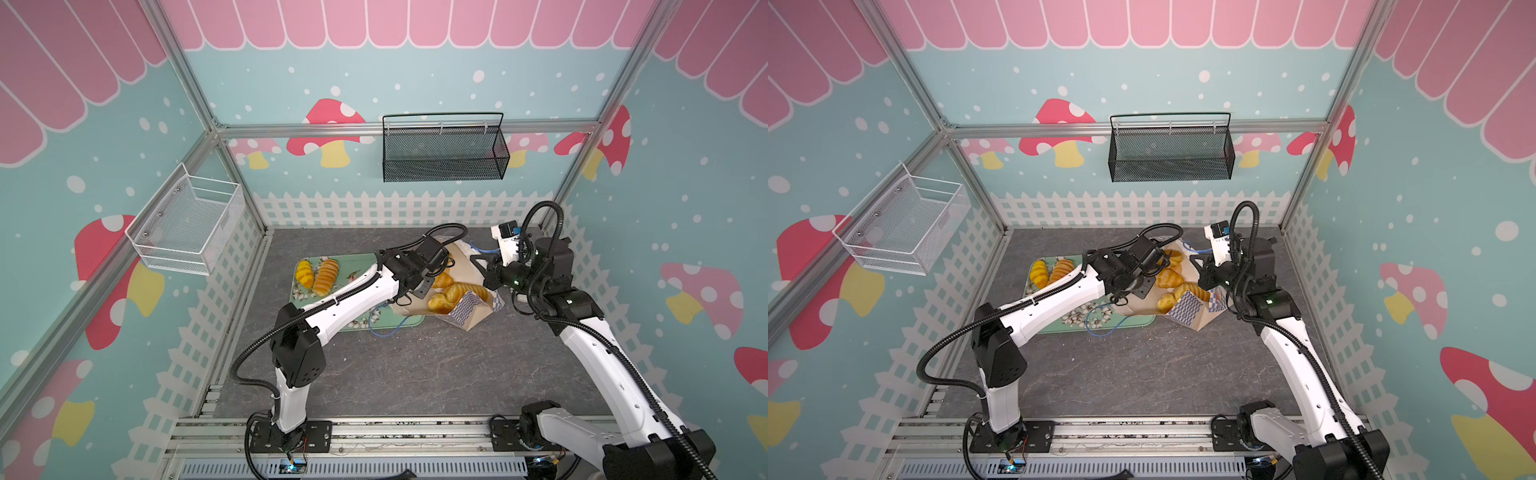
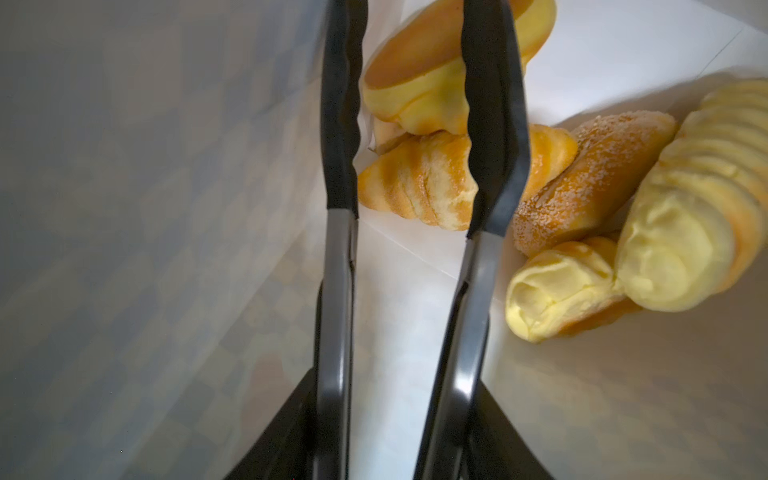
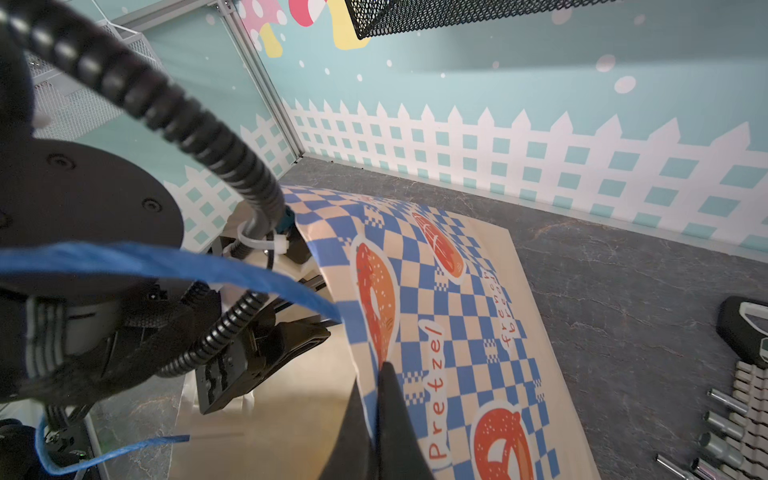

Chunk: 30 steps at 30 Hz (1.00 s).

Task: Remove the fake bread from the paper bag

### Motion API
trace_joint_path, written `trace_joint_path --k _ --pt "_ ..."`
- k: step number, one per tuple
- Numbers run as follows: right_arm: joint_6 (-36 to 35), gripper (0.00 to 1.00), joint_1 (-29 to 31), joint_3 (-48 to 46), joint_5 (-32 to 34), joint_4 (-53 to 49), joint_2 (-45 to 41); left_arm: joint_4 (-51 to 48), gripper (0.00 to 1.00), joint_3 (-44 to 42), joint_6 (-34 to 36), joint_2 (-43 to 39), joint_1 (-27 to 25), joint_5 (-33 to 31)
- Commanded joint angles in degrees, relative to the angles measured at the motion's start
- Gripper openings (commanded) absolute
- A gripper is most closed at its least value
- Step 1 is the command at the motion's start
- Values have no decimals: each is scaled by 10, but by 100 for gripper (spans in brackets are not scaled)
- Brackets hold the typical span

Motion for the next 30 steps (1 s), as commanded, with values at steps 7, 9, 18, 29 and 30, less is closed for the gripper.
trace_joint_path --k 7,9,18,29,30 --pt "-14 0 0 23 3 -24 0 21 49 -50 75 -46 -17 7" --pt "-25 0 0 32 17 -35 2 32 49 -73 98 -64 -21 13" --pt "-62 0 0 78 49 -74 26 151 48 -198 130 -162 -40 41" --pt "-141 0 0 157 68 -143 52 96 49 -147 222 -122 -77 -59" --pt "-148 0 0 165 67 -150 56 95 49 -144 228 -116 -82 -68"
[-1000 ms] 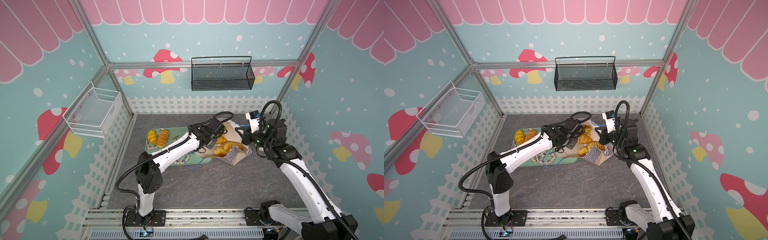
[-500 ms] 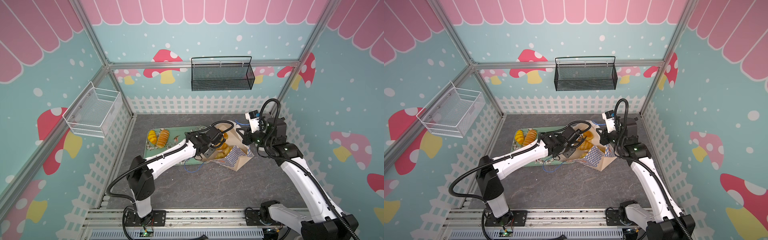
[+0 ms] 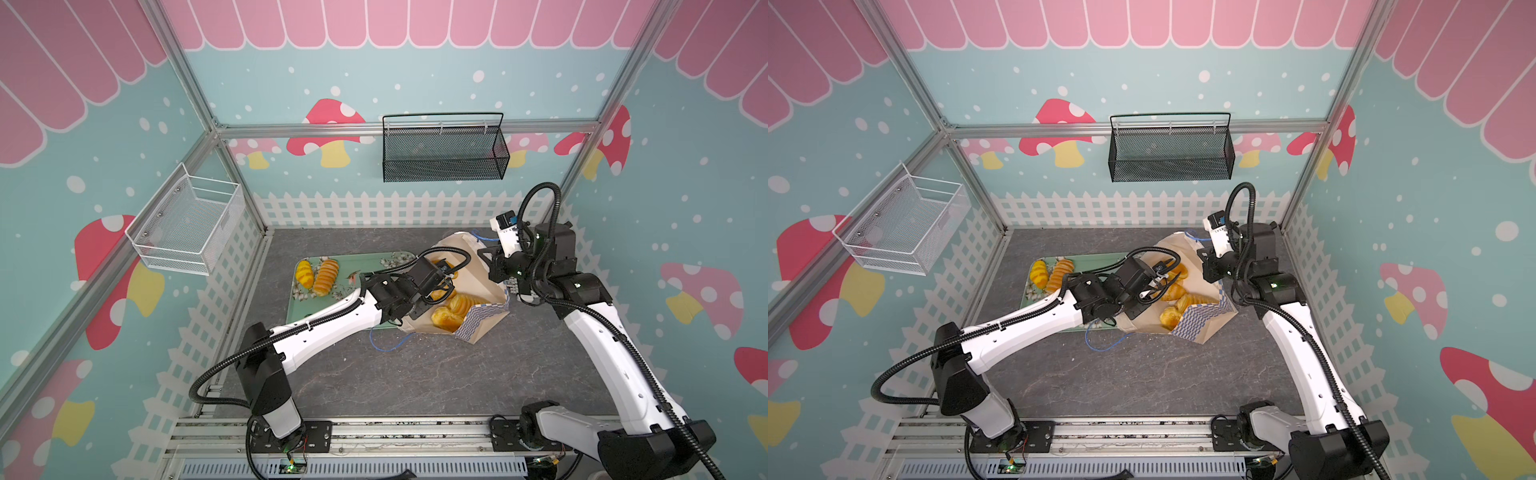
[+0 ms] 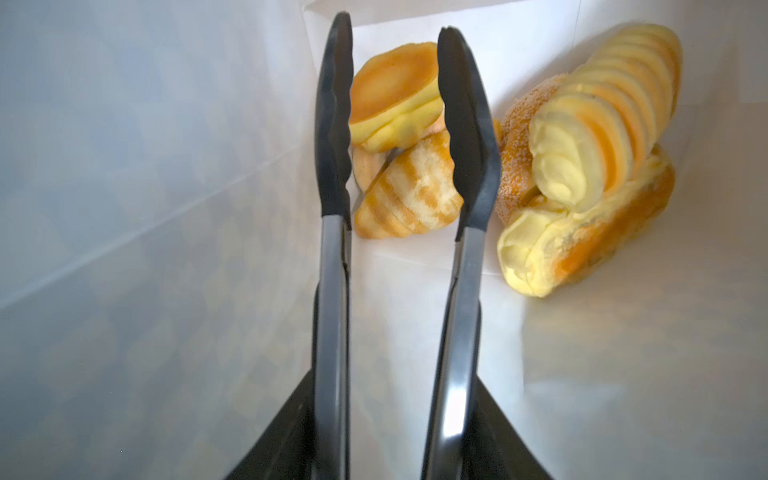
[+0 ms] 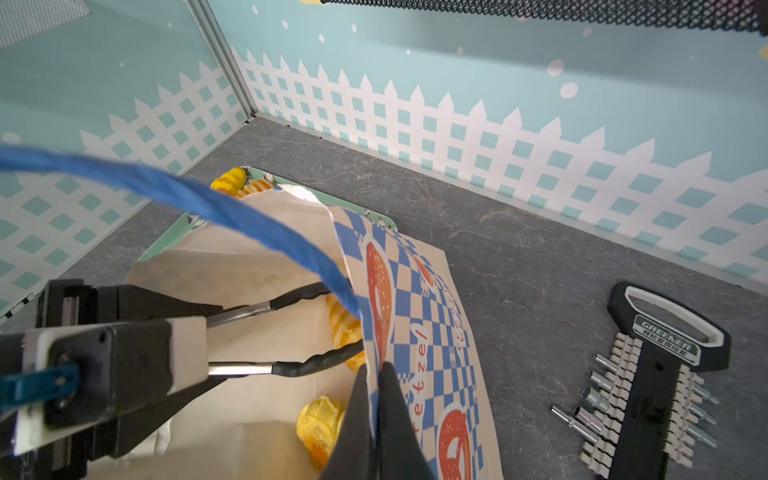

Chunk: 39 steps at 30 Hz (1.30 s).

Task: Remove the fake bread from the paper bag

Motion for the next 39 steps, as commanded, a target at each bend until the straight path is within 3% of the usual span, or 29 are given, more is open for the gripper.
trace_joint_path --k 1,14,28,39 --pt "-48 0 0 41 -7 -8 7 -9 49 24 50 22 -18 -51" --pt "-97 0 2 111 -3 -80 40 -7 49 60 89 77 -88 -121" --pt "-106 0 9 83 1 -90 46 20 50 44 320 80 -86 -201" --pt "-111 0 9 65 -5 -87 32 35 49 53 441 86 -75 -237"
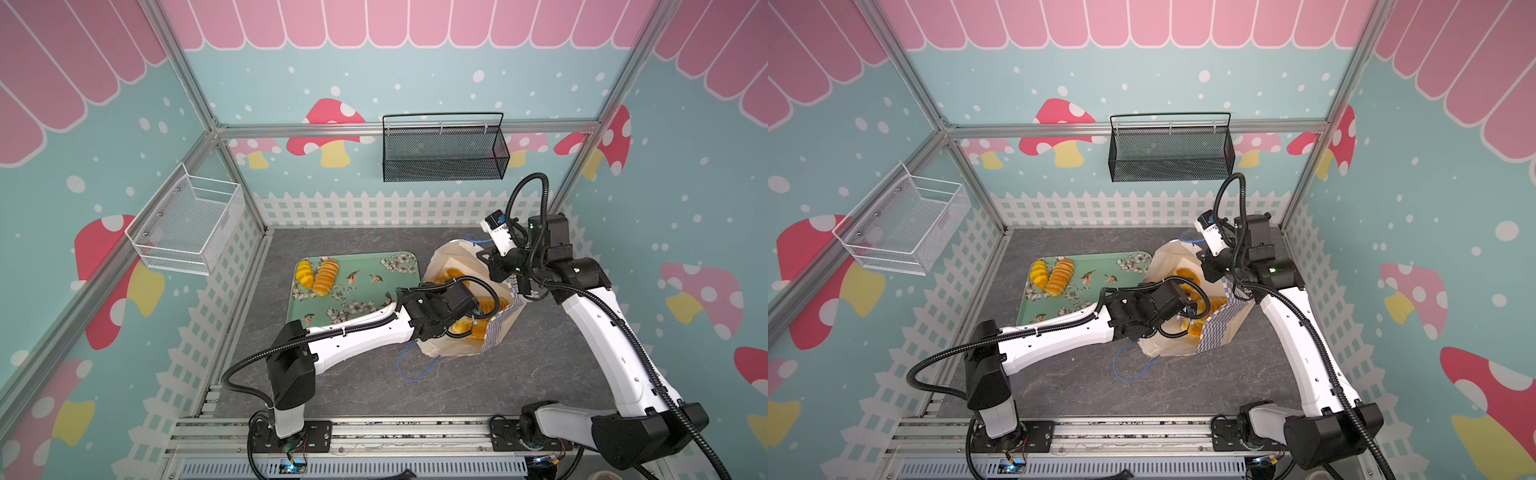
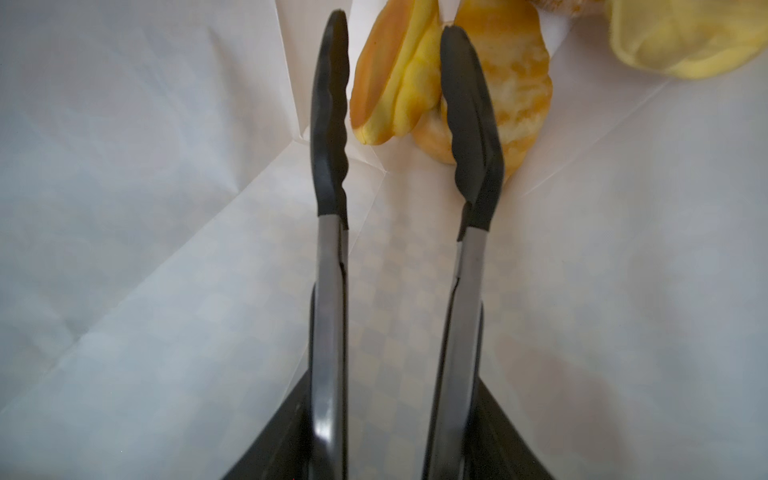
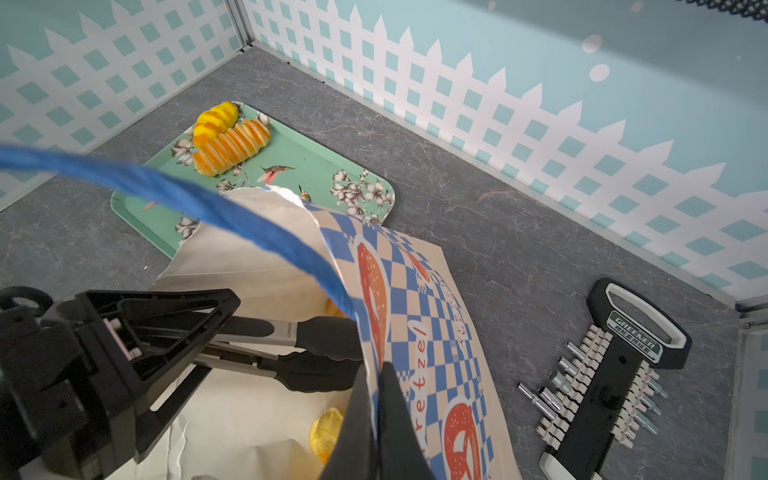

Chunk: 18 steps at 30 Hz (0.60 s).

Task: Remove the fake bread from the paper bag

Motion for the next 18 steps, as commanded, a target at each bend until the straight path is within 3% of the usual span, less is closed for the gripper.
trace_joint_path --k 1,18 --pt "-15 0 3 -5 -15 21 -17 20 49 14 65 8 10 -31" --pt "-12 0 4 -12 -18 22 -24 105 49 27 182 71 24 -96"
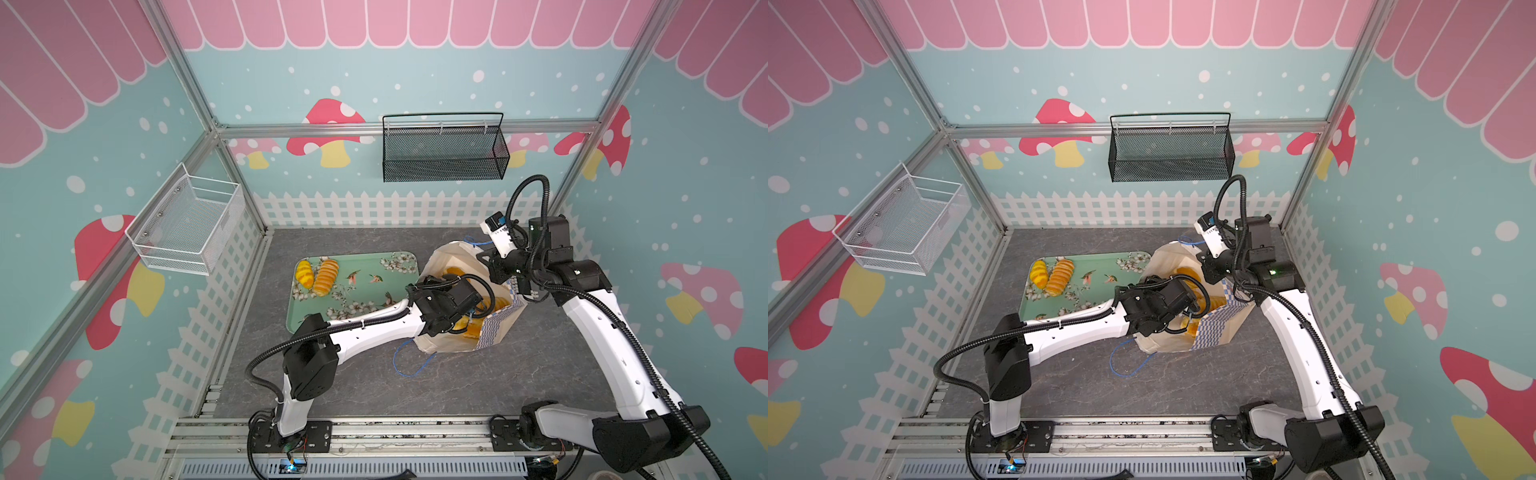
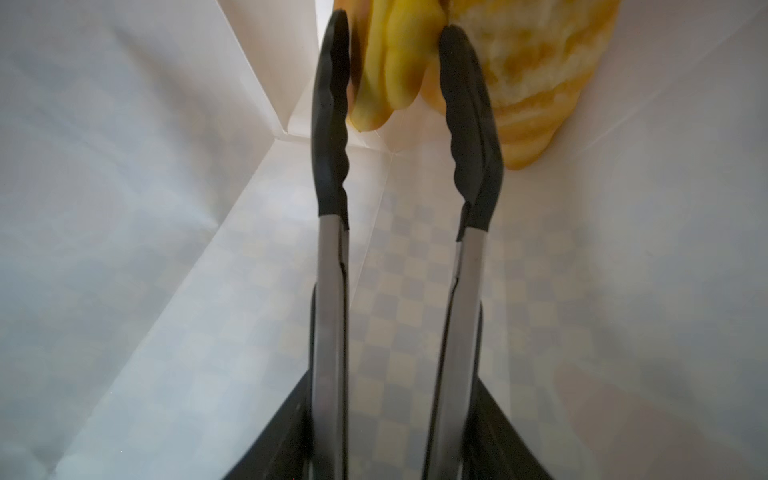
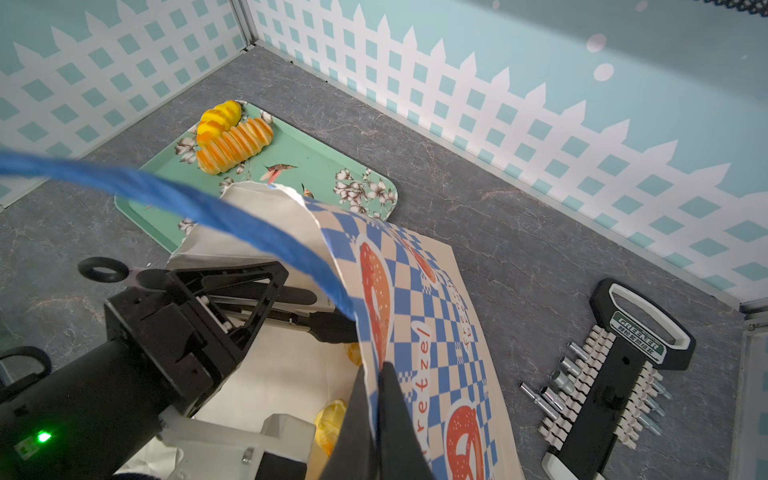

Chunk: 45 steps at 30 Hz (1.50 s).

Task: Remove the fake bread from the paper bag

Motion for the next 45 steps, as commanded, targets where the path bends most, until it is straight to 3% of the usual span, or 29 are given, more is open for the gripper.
trace_joint_path --k 1,6,14,17,30,45 --pt "-11 0 5 -2 -15 21 -16 60 49 -2 56 3 6 -26" --pt "-11 0 5 -1 -16 21 -13 94 44 -15 70 -4 6 -24" --pt "-12 0 5 -1 -9 24 -13 102 14 -33 56 -37 5 -1" --pt "-11 0 5 -1 -5 24 -13 100 8 -48 44 -57 4 10" --pt "-4 0 5 1 20 30 -11 53 1 -86 -43 -177 -11 58" --pt "16 0 6 -5 94 57 -36 -108 0 -151 -276 -384 -79 97"
